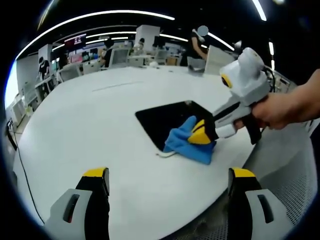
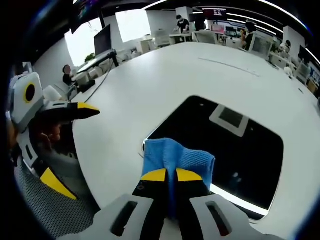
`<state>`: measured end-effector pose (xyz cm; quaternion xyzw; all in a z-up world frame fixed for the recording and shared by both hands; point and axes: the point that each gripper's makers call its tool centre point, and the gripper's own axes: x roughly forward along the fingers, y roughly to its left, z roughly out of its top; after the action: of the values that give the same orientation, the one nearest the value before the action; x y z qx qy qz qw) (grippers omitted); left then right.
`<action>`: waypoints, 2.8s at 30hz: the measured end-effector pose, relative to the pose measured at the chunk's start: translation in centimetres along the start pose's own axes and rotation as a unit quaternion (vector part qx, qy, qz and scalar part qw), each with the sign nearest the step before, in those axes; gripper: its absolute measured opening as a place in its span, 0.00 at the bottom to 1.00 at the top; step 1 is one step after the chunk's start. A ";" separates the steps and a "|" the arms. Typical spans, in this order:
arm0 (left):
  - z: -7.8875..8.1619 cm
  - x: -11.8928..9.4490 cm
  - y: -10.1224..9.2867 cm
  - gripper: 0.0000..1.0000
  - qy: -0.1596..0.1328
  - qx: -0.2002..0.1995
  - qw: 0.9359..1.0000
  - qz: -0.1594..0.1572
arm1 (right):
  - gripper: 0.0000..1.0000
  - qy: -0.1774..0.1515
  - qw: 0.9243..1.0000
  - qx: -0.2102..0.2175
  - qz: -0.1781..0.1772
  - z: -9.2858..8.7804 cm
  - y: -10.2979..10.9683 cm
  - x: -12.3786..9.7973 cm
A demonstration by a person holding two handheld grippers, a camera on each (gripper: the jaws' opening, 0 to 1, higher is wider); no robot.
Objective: Wipe the mirror surface with the cleaning cloth until all visible marks leave the cleaned area.
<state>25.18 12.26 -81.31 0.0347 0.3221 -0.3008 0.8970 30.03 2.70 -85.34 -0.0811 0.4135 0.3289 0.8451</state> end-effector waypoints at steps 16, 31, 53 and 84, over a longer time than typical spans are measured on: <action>-0.1 0.0 0.2 0.99 0.001 0.001 1.000 0.005 | 0.00 0.001 1.000 0.009 0.000 -0.5 -0.9 -0.6; -0.1 0.0 0.2 0.99 0.002 0.002 1.000 0.006 | 0.00 0.003 1.000 0.017 -0.003 -1.2 -1.9 -1.4; -0.2 0.0 0.3 0.99 0.004 0.004 1.000 0.009 | 0.00 0.008 1.000 0.027 -0.009 -2.1 -3.3 -2.3; -0.3 0.1 0.2 0.99 0.010 0.010 1.000 0.007 | 0.00 0.023 0.997 0.065 -0.017 -1.7 -4.0 -2.1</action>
<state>25.14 12.48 -81.64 0.0493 0.3281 -0.2973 0.8953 30.49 -2.15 -85.40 -0.0406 0.4516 0.2848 0.8446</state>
